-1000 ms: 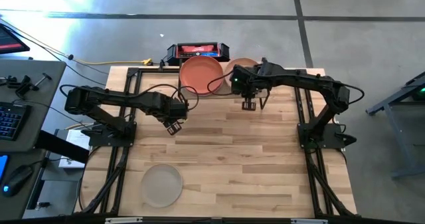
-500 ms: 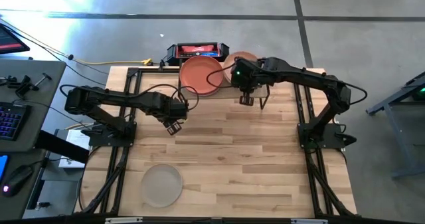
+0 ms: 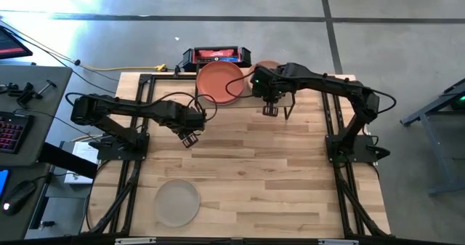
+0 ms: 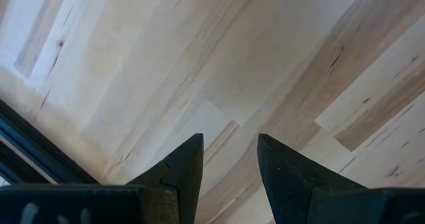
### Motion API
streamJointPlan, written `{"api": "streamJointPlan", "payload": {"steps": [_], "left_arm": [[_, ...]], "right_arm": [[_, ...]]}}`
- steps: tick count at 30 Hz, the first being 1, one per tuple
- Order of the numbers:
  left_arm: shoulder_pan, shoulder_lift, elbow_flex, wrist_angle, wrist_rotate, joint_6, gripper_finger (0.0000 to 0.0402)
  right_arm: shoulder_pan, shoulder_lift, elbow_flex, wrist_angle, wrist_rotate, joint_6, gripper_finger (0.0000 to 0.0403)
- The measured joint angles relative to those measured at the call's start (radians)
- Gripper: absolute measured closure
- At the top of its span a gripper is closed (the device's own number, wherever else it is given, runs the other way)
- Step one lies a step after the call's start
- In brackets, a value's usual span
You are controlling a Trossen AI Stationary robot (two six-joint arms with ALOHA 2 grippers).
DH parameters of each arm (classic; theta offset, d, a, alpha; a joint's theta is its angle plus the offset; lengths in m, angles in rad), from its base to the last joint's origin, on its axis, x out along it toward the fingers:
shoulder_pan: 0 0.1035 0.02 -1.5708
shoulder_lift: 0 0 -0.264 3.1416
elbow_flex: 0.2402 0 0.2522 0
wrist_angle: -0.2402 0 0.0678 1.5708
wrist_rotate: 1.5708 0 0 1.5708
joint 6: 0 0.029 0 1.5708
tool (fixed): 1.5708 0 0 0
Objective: Place and stack plates onto a shelf
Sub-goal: Stack the brown plate on top of the light orange plate on the shelf, then stack the gray plate on top of the brown plate on the shelf
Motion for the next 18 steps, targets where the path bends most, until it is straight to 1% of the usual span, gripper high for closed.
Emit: {"api": "streamJointPlan", "payload": {"steps": [2, 7, 10, 15, 18], "left_arm": [[0.0, 0.0, 0.0, 0.0, 0.0, 0.0, 0.0268], [0.0, 0.0, 0.0, 0.0, -0.007, 0.0, 0.0268], [0.0, 0.0, 0.0, 0.0, -0.008, 0.0, 0.0268], [0.0, 0.0, 0.0, -0.001, -0.008, 0.0, 0.0268], [0.0, 0.0, 0.0, -0.001, -0.008, 0.0, 0.0268]], "right_arm": [[0.0, -0.001, 0.0, 0.009, 0.004, 0.0, 0.0402], [0.0, 0.006, 0.0, 0.01, -0.029, -0.016, 0.0397], [0.0, 0.02, 0.0, 0.008, -0.033, -0.003, 0.0377], [0.0, 0.031, 0.0, 0.01, -0.032, -0.001, 0.0331], [0.0, 0.031, 0.016, -0.01, -0.032, 0.0, 0.0313]]}}
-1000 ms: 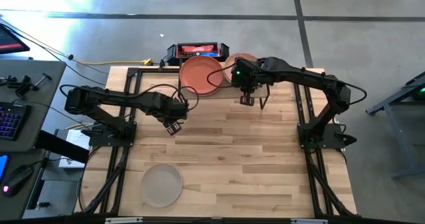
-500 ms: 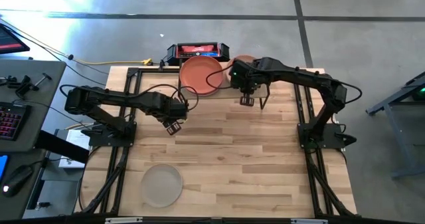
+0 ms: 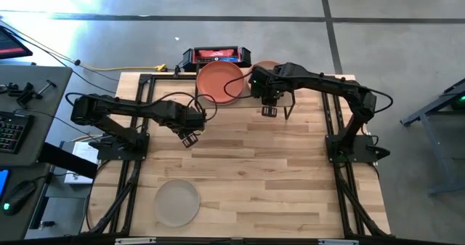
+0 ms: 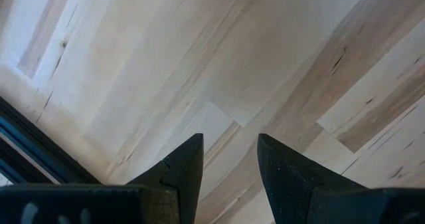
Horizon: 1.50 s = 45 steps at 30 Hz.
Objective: Place and stack plates onto a shelf
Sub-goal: Stack the gray plate on top of the brown plate on the shelf
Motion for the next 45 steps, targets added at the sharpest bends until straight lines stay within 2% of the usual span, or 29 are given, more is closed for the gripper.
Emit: {"api": "streamJointPlan", "payload": {"steps": [6, 11, 16, 24, 30, 38, 43, 45], "left_arm": [[0.0, 0.0, 0.0, 0.0, 0.002, -0.001, 0.0268], [-0.008, 0.0, 0.0, 0.0, 0.061, -0.021, 0.0268], [-0.054, 0.0, 0.0, 0.0, 0.116, -0.063, 0.0268], [-0.173, 0.0, 0.0, 0.0, 0.198, -0.08, 0.0268], [-0.295, 0.0, 0.0, 0.0, 0.238, -0.083, 0.0268], [-0.493, 0.0, 0.0, 0.009, 0.241, -0.108, 0.0268], [-0.591, 0.0, -0.014, 0.028, 0.242, -0.108, 0.0268], [-0.624, 0.0, -0.046, 0.075, 0.274, -0.118, 0.0268]], "right_arm": [[0.001, -0.002, 0.082, -0.046, 0.0, 0.008, 0.0302], [0.001, -0.002, 0.156, -0.081, -0.003, 0.014, 0.0302], [0.001, -0.002, 0.214, -0.179, -0.023, 0.111, 0.0302], [0.024, -0.002, 0.235, -0.34, -0.203, 0.28, 0.0302], [0.104, -0.002, 0.235, -0.357, -0.249, 0.399, 0.0302], [0.26, -0.002, 0.235, -0.357, -0.251, 0.572, 0.0302], [0.368, -0.002, 0.235, -0.355, -0.216, 0.665, 0.0302], [0.408, -0.002, 0.235, -0.354, -0.192, 0.708, 0.0302]]}}
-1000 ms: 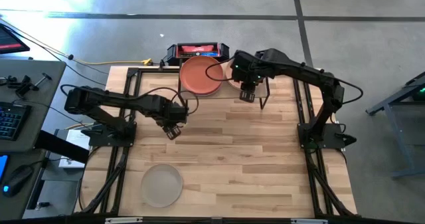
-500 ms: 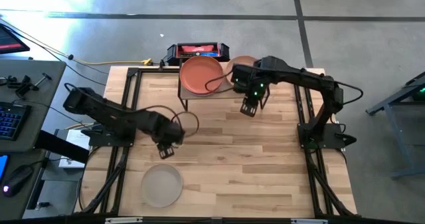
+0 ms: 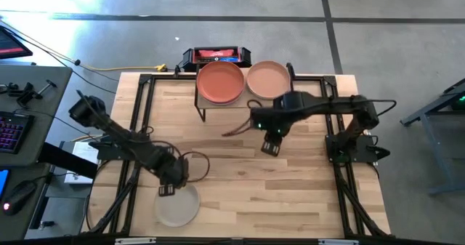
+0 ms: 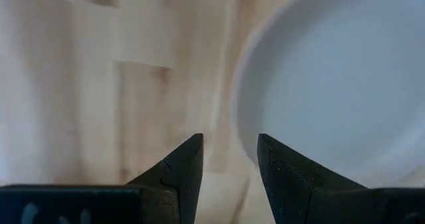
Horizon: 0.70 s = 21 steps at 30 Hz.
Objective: Place and stack plates onto a shelf
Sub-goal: Stack the gray plate on top of the brown plate on the shelf
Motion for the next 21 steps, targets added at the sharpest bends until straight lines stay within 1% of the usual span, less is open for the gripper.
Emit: {"api": "streamJointPlan", "payload": {"steps": [2, 5, 8, 10, 14, 21], "left_arm": [[-0.036, 0.0, -0.039, 0.051, 0.023, -0.02, 0.0268], [-0.079, 0.0, -0.096, 0.12, 0.023, -0.062, 0.0268], [-0.104, 0.0, -0.121, 0.125, 0.022, -0.114, 0.0268], [-0.118, 0.0, -0.133, 0.127, 0.02, -0.121, 0.0268], [-0.132, 0.0, -0.167, 0.168, 0.02, -0.121, 0.0268], [-0.133, 0.0, -0.216, 0.284, 0.02, -0.156, 0.0268]], "right_arm": [[0.036, 0.0, 0.0, 0.007, 0.022, 0.041, 0.0302], [0.084, 0.0, 0.0, 0.03, 0.054, 0.104, 0.0302], [0.121, 0.0, 0.0, 0.059, 0.06, 0.139, 0.0302], [0.138, 0.0, -0.001, 0.078, 0.068, 0.152, 0.0302], [0.159, 0.0, -0.001, 0.094, 0.098, 0.191, 0.0302], [0.17, 0.0, -0.001, 0.096, 0.1, 0.194, 0.0302]]}}
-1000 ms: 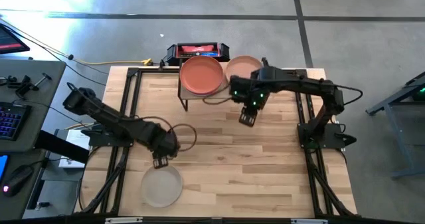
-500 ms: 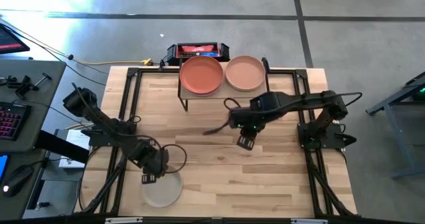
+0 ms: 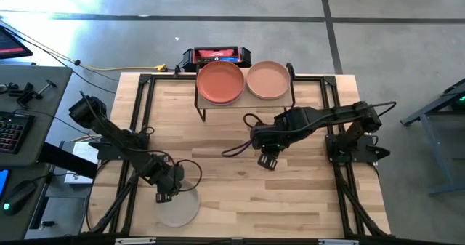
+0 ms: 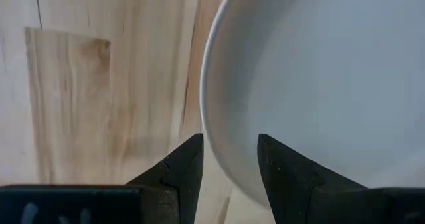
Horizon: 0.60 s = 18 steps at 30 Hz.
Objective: Place and stack plates onto a shelf
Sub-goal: Stack the gray plate on top of the brown plate on the shelf
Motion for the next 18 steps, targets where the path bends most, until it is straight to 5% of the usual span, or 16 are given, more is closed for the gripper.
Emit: {"api": "streamJointPlan", "payload": {"steps": [18], "left_arm": [[0.006, 0.001, -0.038, -0.002, -0.012, -0.052, 0.0268]], "right_arm": [[0.0, 0.0, 0.0, -0.001, -0.001, -0.011, 0.0302]]}}
